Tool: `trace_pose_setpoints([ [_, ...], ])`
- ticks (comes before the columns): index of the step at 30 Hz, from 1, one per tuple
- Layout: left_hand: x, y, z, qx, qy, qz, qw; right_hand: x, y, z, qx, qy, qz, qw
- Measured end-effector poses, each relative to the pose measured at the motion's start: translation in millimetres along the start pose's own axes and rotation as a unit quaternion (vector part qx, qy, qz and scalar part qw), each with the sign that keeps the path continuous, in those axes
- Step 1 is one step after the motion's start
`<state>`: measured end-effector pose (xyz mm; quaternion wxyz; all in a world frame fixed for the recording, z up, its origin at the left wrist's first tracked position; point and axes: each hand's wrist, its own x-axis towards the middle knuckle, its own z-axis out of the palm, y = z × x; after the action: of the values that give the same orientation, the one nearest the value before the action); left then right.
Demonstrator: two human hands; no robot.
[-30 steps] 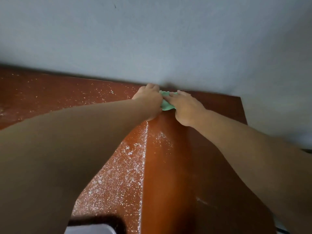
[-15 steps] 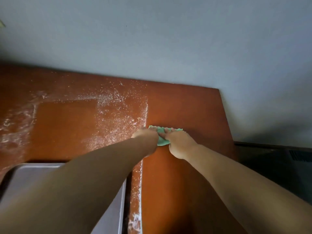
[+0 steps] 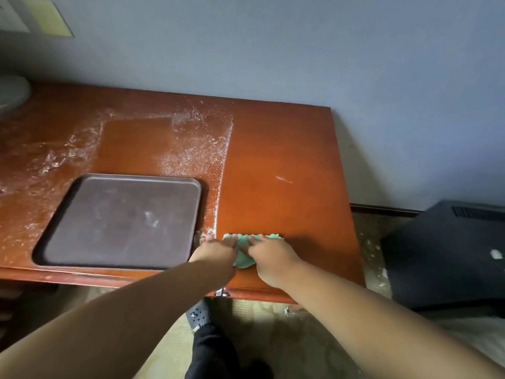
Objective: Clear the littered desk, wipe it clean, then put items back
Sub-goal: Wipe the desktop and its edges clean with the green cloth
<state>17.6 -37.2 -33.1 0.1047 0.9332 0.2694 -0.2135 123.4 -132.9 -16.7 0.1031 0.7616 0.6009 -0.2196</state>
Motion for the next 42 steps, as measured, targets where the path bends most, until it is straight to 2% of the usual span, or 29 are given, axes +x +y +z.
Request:
trace_pose_setpoints([
  [5, -61, 26, 8, 0.119, -0.039, 0.064, 0.99, -52, -28, 23, -0.03, -0.033, -0.016, 0.999],
  [8, -83, 48, -3, 0.181, -0.12, 0.183, 0.959, -83, -28, 15, 0.009, -0.125, -0.032, 0.992],
  [10, -80, 59, -14, 0.172, -0.135, 0.204, 0.954, -97, -19, 0, 0.072, -0.176, -0.015, 0.982],
  [11, -72, 61, -21, 0.157, -0.108, 0.195, 0.962, -98, -11, -9, 0.099, -0.146, 0.012, 0.984],
  [13, -47, 56, -38, 0.121, -0.013, 0.168, 0.978, -94, 11, -24, 0.119, -0.009, 0.068, 0.99],
  [15, -28, 47, -46, 0.093, 0.07, 0.146, 0.982, -88, 30, -23, 0.129, 0.128, 0.096, 0.979],
  [16, -23, 45, -43, 0.088, 0.087, 0.135, 0.983, -85, 35, -15, 0.129, 0.169, 0.102, 0.972],
  [17, -24, 47, -36, 0.084, 0.081, 0.126, 0.985, -83, 36, -4, 0.121, 0.179, 0.103, 0.971],
  [21, -41, 64, 19, 0.081, 0.008, 0.115, 0.99, -83, 16, 51, 0.1, 0.105, 0.072, 0.987],
  [28, -3, 44, 17, 0.046, 0.03, 0.137, 0.989, -58, 46, 46, 0.194, 0.101, 0.057, 0.974],
  [34, 83, 29, -15, 0.024, 0.052, 0.113, 0.992, 20, 95, 11, 0.213, 0.146, 0.089, 0.962],
  [38, 165, 22, -66, 0.032, 0.031, 0.067, 0.997, 92, 144, -30, 0.223, 0.155, 0.146, 0.951],
  [42, 265, 6, -121, 0.029, 0.024, 0.059, 0.998, 172, 199, -86, 0.215, 0.16, 0.184, 0.946],
])
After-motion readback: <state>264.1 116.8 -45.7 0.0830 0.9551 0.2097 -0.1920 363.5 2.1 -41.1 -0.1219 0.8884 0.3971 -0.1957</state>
